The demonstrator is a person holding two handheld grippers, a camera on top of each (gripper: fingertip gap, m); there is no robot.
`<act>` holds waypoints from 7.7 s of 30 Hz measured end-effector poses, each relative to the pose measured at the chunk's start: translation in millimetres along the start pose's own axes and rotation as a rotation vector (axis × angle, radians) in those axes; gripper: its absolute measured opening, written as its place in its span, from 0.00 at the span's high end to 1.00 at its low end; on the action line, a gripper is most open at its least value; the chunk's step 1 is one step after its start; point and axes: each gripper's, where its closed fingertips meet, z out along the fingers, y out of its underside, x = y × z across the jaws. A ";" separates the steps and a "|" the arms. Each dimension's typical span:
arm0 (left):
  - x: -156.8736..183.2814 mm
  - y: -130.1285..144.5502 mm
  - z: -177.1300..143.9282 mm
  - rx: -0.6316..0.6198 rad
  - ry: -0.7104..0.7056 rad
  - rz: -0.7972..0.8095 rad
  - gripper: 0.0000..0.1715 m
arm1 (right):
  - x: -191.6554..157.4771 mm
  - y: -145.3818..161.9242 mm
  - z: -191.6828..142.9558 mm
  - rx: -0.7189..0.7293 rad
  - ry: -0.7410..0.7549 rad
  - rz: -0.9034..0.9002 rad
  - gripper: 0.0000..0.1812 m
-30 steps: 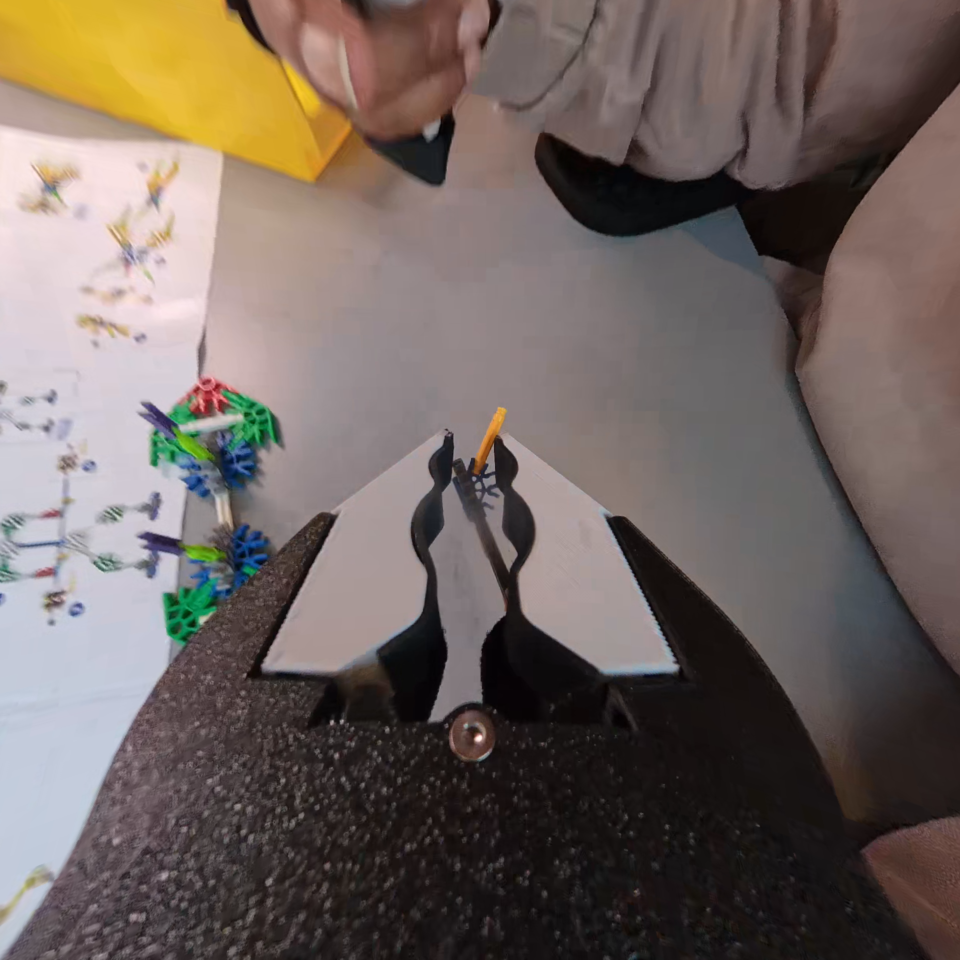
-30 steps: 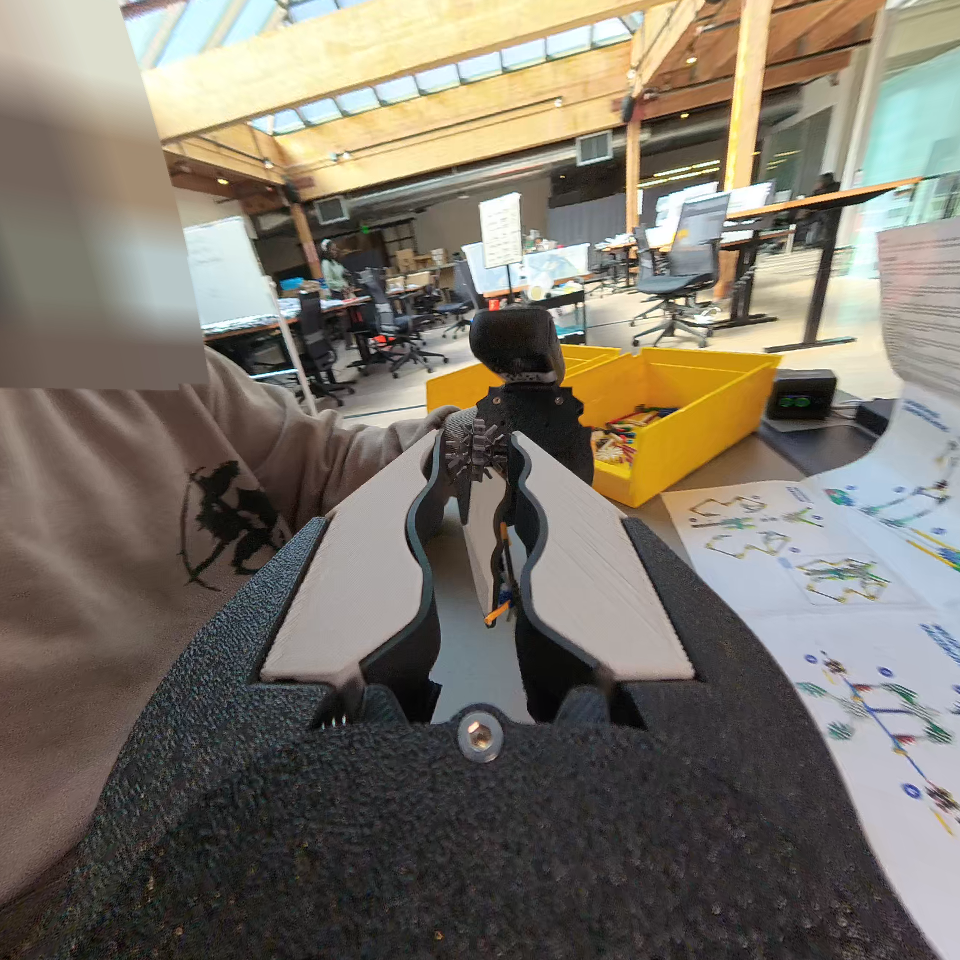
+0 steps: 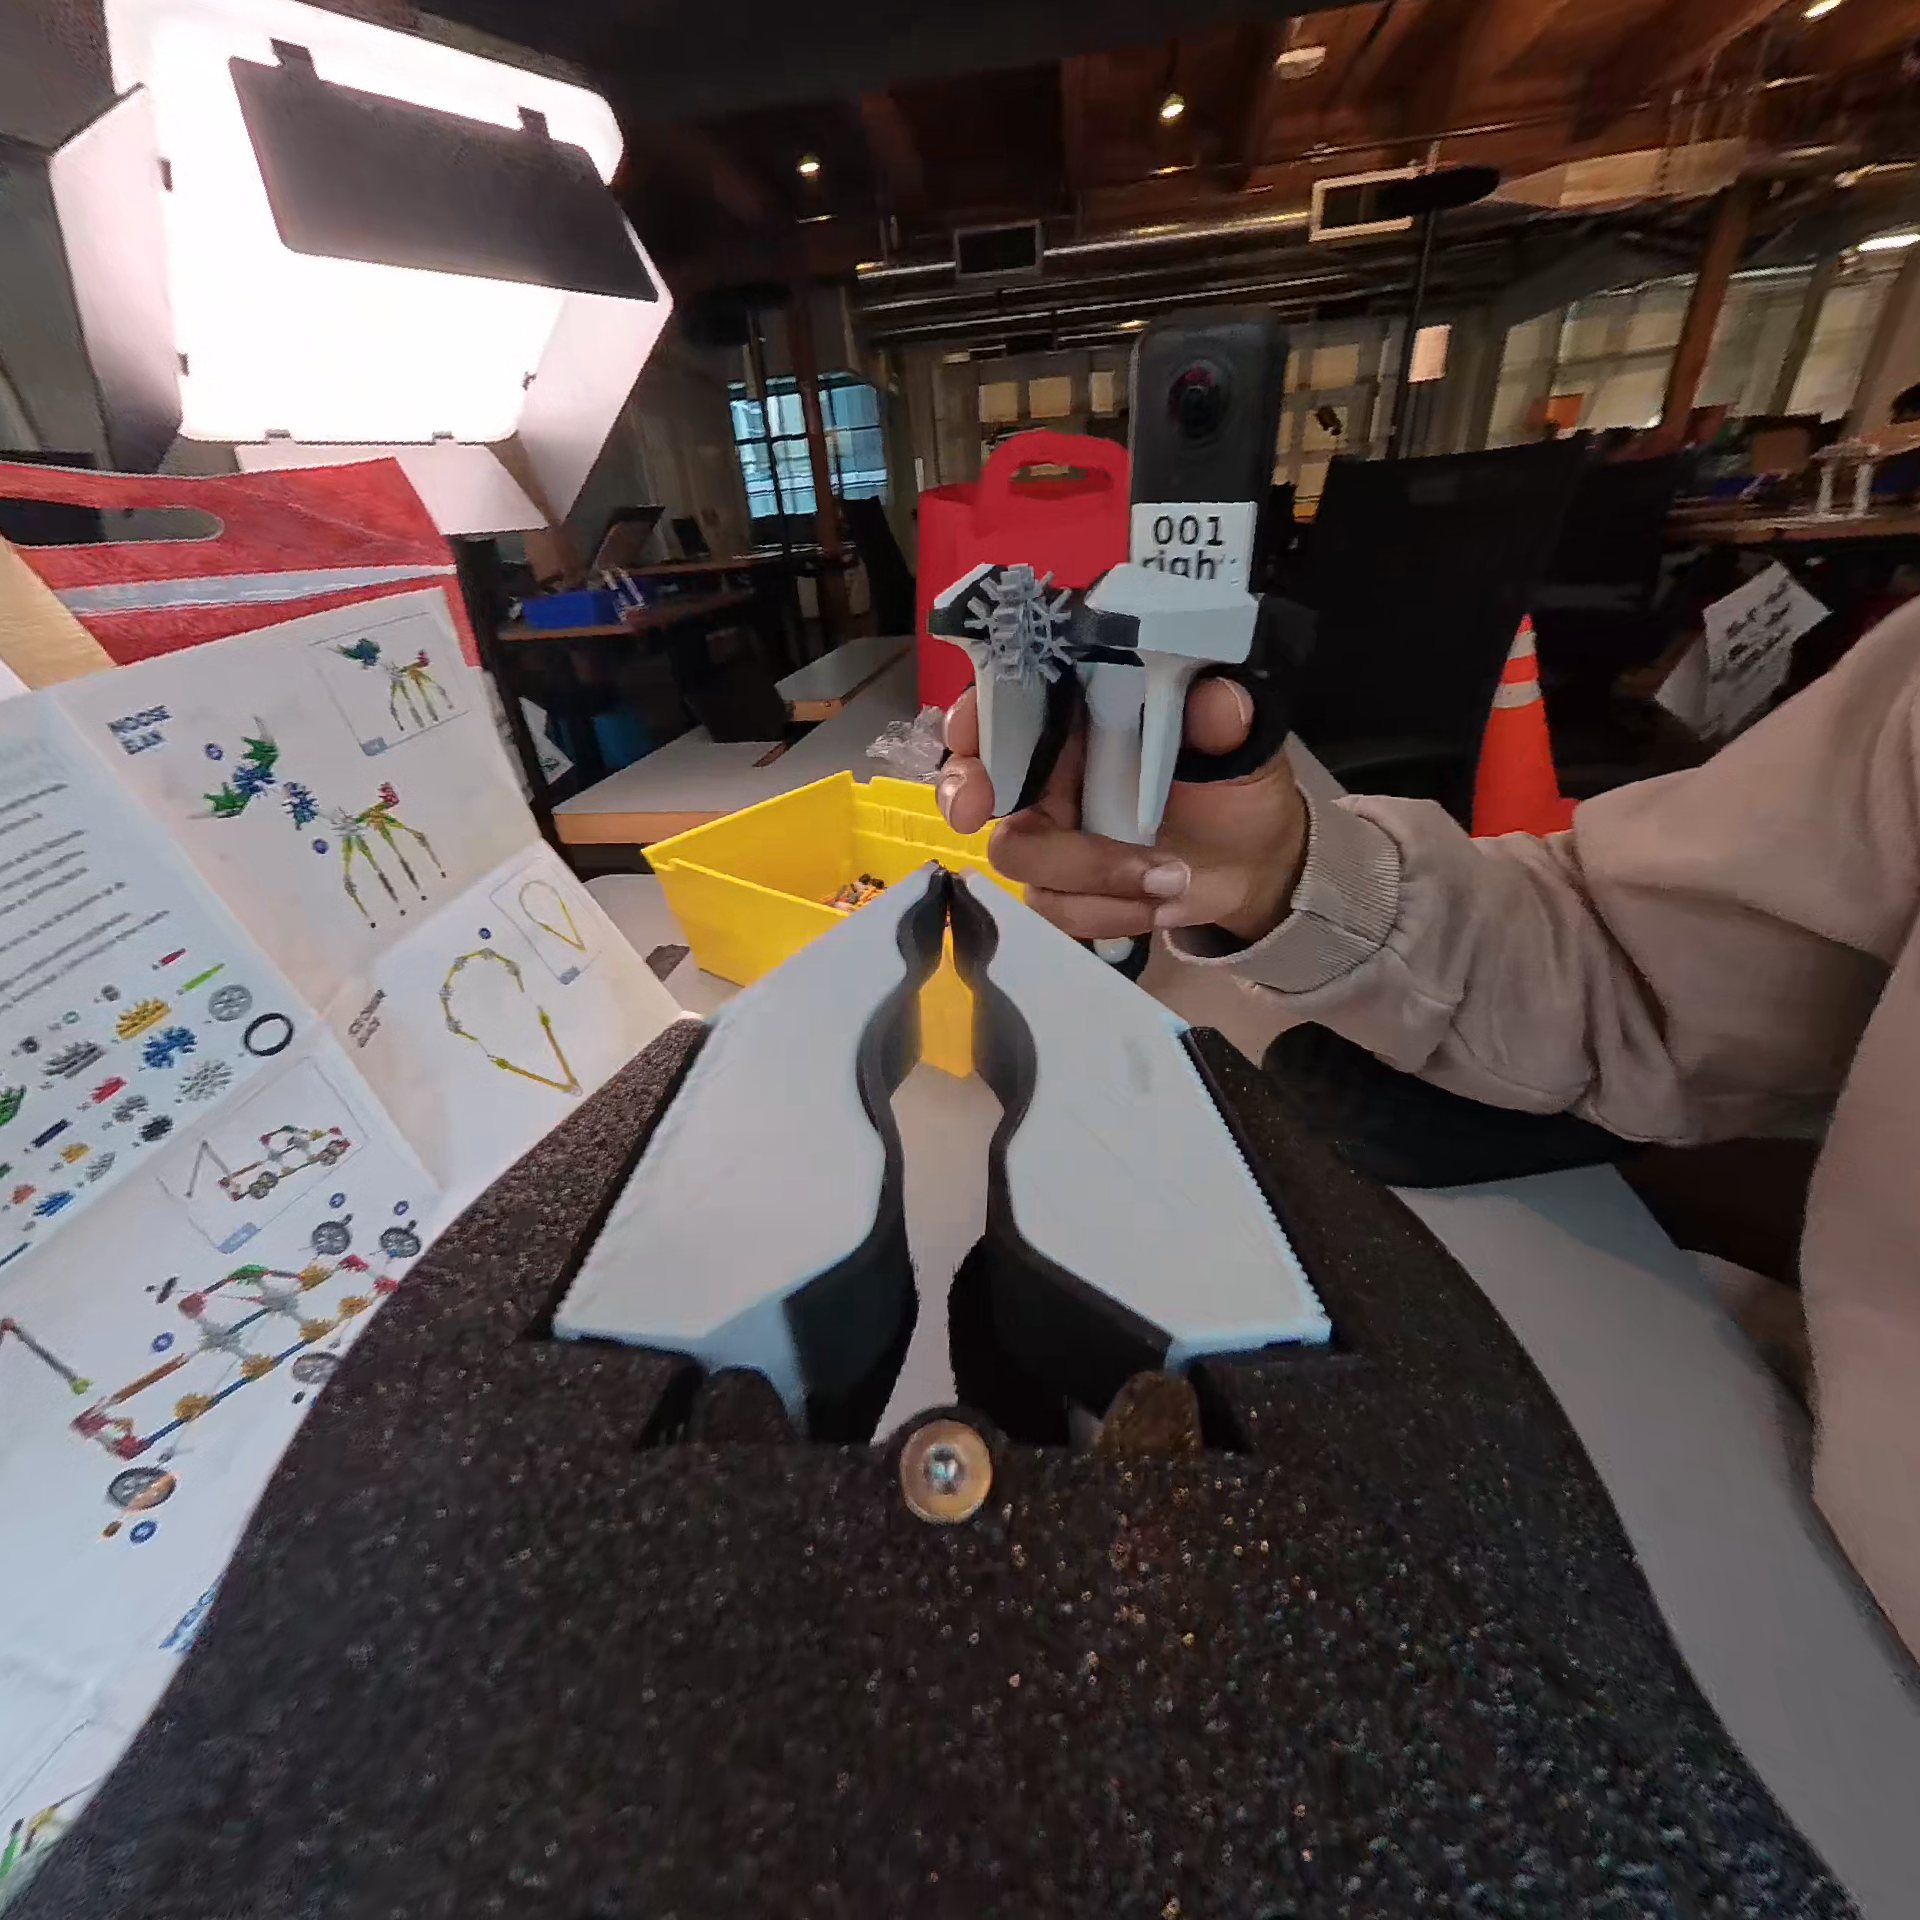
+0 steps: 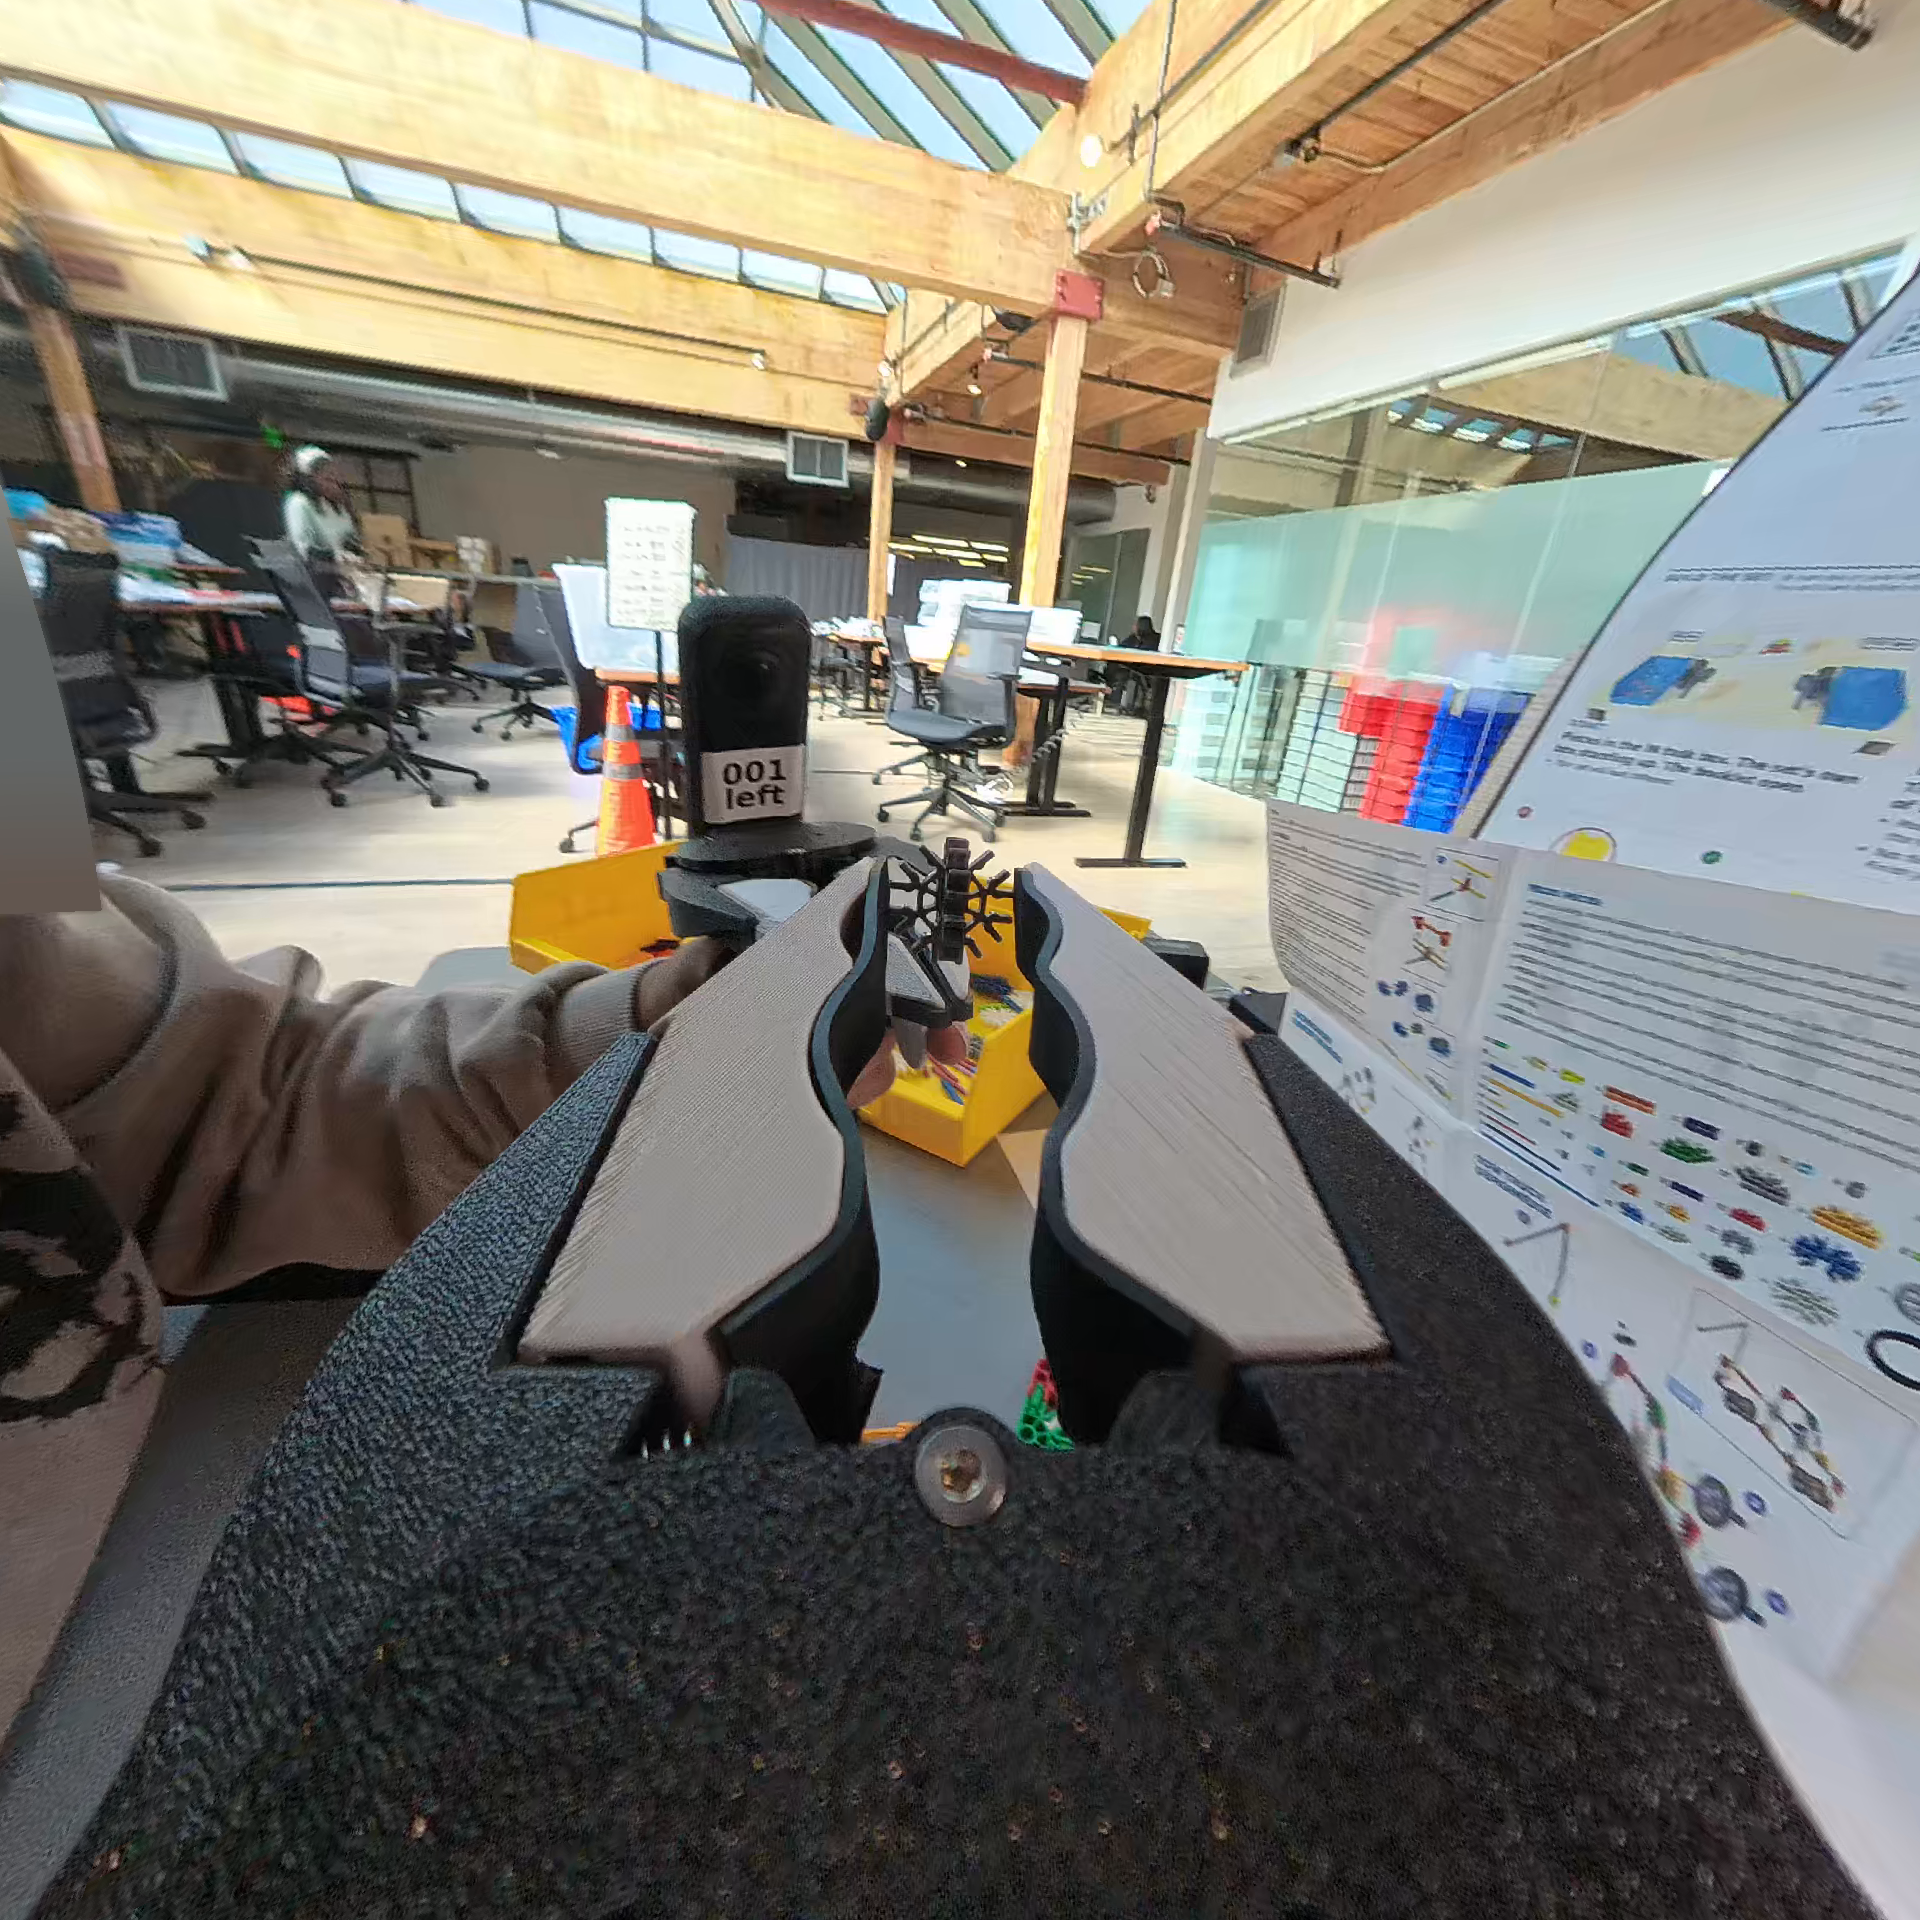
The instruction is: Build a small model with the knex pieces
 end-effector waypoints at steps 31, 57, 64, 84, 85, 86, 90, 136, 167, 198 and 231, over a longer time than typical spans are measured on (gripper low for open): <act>22.1 -25.3 -2.2 0.049 0.122 -0.204 0.95 | -11.4 9.1 14.6 0.109 -0.038 0.138 0.87; 28.4 -38.6 -3.2 -0.020 -0.139 0.363 0.99 | -27.7 10.0 9.2 0.081 -0.145 0.014 0.87; 16.8 -51.1 -10.4 -0.056 -0.380 0.646 0.99 | -22.3 3.6 8.3 0.015 0.027 -0.259 0.94; 6.5 -46.5 -1.3 0.182 -0.311 0.064 0.99 | -7.9 4.5 16.8 -0.088 0.418 -0.485 1.00; 5.0 -45.2 -1.5 0.176 -0.297 0.035 0.99 | -7.0 6.4 17.2 -0.102 0.416 -0.479 1.00; 3.6 -44.1 -1.8 0.172 -0.283 0.004 0.99 | -6.3 8.3 17.6 -0.117 0.418 -0.490 1.00; -6.5 -39.2 -4.2 0.191 -0.276 -0.083 1.00 | -1.9 21.7 21.2 -0.163 0.422 -0.496 1.00; 51.6 -29.2 -8.4 0.060 0.249 -0.024 0.98 | -51.0 11.2 16.3 -0.170 -0.120 -0.002 0.88; 13.6 -115.1 -74.5 0.373 0.027 -0.043 1.00 | -25.7 55.7 30.0 0.115 -0.102 0.188 0.88; -50.4 118.1 0.2 -0.489 -0.224 0.091 0.99 | 73.3 162.2 -37.2 -0.802 0.224 -0.174 0.88; -26.8 145.7 -68.9 -0.222 -0.301 -0.261 0.99 | 103.2 120.3 -122.2 -0.442 0.684 -0.085 0.88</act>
